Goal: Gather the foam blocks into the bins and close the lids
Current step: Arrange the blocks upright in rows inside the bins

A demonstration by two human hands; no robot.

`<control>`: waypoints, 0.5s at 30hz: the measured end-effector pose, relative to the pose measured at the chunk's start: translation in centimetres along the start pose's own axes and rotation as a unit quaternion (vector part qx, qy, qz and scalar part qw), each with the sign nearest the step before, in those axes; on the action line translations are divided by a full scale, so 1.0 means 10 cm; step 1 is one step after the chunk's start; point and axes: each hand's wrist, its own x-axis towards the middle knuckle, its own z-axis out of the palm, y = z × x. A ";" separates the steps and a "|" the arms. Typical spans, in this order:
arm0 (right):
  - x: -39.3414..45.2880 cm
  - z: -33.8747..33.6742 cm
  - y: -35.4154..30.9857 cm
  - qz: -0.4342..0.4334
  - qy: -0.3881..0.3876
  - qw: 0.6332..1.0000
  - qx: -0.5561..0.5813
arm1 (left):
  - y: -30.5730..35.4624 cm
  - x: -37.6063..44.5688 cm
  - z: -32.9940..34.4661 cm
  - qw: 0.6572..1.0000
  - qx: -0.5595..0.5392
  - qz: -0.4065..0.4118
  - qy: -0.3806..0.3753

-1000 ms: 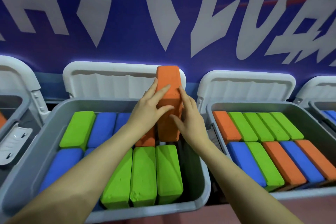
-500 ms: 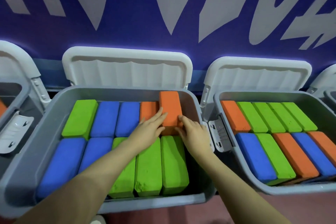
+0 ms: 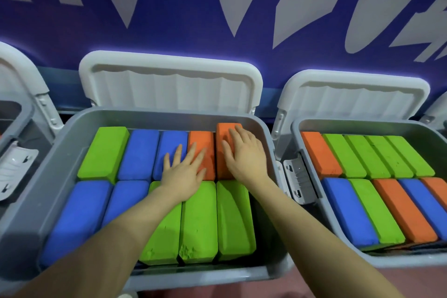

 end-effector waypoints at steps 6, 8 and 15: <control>0.13 0.27 0.05 -0.017 -0.154 0.987 -0.038 | -0.03 0.01 0.15 1.000 -0.002 -0.027 0.000; 0.07 0.33 0.10 -0.023 -0.172 0.984 -0.050 | -0.03 0.01 0.18 1.000 0.005 -0.028 0.010; 0.06 0.56 0.12 -0.026 -0.184 0.981 -0.052 | -0.03 0.05 0.26 0.999 0.024 -0.033 0.036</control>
